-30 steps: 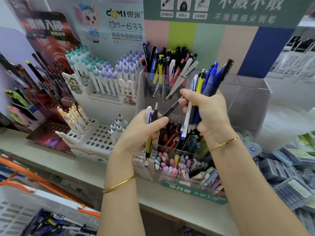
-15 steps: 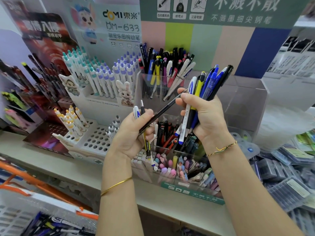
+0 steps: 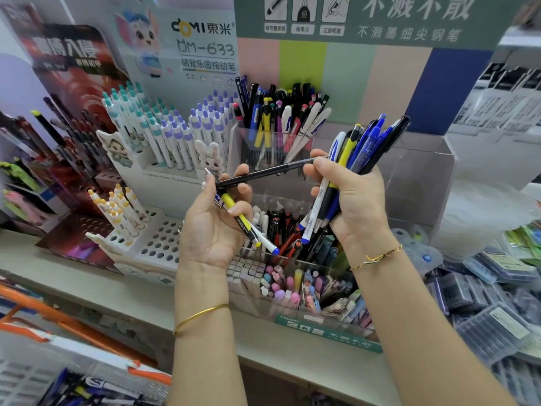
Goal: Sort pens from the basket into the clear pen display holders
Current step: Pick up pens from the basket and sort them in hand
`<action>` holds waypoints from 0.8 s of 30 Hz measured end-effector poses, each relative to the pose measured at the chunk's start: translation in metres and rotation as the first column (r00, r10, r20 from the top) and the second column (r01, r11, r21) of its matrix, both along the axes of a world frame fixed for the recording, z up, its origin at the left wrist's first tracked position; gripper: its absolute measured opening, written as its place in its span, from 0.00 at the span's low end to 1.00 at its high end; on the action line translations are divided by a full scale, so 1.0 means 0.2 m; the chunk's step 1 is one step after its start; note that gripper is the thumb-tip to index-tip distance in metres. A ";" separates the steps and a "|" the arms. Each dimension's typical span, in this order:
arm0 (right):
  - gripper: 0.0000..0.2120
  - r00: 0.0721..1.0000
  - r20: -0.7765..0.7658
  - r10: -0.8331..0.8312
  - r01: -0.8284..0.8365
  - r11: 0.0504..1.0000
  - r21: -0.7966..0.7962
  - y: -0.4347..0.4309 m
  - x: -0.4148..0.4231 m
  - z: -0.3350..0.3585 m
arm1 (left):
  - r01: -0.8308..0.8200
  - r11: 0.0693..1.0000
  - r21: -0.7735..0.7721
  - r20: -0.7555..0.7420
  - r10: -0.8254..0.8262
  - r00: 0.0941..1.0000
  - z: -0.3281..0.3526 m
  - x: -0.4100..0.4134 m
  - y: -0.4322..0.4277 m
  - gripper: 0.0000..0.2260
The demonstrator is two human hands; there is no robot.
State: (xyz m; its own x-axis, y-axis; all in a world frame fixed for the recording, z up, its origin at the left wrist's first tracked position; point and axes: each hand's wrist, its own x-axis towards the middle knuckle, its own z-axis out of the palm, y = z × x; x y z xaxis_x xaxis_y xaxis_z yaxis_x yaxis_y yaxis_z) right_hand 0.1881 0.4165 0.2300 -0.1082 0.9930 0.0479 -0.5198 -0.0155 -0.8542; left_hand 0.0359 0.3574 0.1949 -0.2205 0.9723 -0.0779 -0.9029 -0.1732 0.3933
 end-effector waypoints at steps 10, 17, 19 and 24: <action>0.14 1.000 -0.022 -0.012 0.013 1.000 0.012 0.01 0.00 0.02 | -0.006 1.000 -0.026 0.043 0.007 0.999 -0.01 0.02 0.03 0.14; 0.17 1.000 0.018 -0.011 0.011 1.000 -0.006 0.01 0.00 -0.01 | -0.062 0.998 0.021 0.006 0.062 0.998 0.02 0.07 0.04 0.16; 0.15 0.995 0.097 0.004 -0.005 1.000 0.012 0.02 0.02 -0.01 | -0.148 0.989 -0.030 -0.072 0.145 0.987 0.04 0.06 0.05 0.14; 0.20 0.884 0.466 -0.026 -0.027 0.994 0.105 0.08 0.11 0.00 | -0.295 0.946 -0.137 -0.388 0.223 0.894 0.06 0.03 0.05 0.06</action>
State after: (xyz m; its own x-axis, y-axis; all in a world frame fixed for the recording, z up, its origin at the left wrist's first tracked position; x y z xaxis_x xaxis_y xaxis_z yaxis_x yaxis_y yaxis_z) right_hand 0.2106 0.4326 0.2305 -0.1444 0.9849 0.0959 -0.0611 0.0878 -0.9943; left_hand 0.0411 0.3676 0.2068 -0.5105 0.8517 -0.1181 -0.6236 -0.2722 0.7328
